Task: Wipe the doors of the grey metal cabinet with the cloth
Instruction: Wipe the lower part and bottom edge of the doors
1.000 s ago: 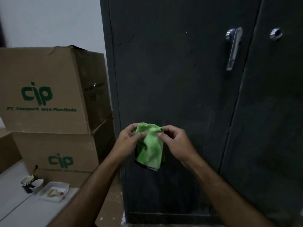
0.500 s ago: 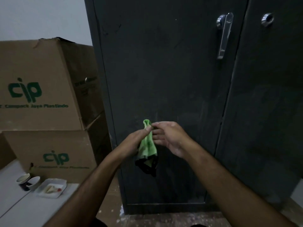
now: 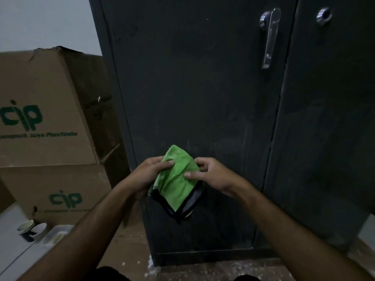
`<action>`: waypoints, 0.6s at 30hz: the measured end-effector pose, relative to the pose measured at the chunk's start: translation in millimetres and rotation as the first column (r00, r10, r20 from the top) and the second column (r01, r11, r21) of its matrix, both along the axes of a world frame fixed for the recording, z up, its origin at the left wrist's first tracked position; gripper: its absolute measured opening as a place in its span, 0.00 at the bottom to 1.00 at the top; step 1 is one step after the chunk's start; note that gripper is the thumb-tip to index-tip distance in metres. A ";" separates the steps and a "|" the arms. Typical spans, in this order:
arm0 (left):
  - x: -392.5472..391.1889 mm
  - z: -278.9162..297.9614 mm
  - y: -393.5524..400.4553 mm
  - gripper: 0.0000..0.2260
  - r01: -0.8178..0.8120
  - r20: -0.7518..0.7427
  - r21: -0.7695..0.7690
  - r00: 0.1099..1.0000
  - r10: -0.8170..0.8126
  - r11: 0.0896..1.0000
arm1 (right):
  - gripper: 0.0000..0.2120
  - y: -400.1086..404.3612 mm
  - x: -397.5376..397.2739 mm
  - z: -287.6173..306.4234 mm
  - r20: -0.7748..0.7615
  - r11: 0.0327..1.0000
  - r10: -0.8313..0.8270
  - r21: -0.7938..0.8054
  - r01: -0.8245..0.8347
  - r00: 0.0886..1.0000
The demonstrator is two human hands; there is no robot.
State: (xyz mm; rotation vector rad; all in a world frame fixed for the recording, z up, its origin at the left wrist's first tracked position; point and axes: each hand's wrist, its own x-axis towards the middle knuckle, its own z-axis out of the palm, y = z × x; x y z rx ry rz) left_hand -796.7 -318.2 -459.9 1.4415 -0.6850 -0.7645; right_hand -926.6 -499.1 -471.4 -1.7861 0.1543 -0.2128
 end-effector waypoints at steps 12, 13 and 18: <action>-0.5 2.8 -9.7 0.15 -0.179 0.369 -0.005 0.914 0.169 0.984 | 0.18 -9.1 -8.7 18.2 0.139 0.833 0.018 0.546 -0.092 0.990; -7.9 2.1 -9.3 0.11 -0.195 0.448 -0.039 0.873 0.192 0.980 | 0.18 -10.1 -8.3 18.3 0.147 0.827 -0.010 0.557 -0.075 0.989; -33.7 7.5 -10.2 0.24 0.001 0.467 0.117 0.882 -0.056 0.993 | 0.16 -15.6 -1.2 12.1 0.171 0.797 -0.078 0.603 -0.042 0.982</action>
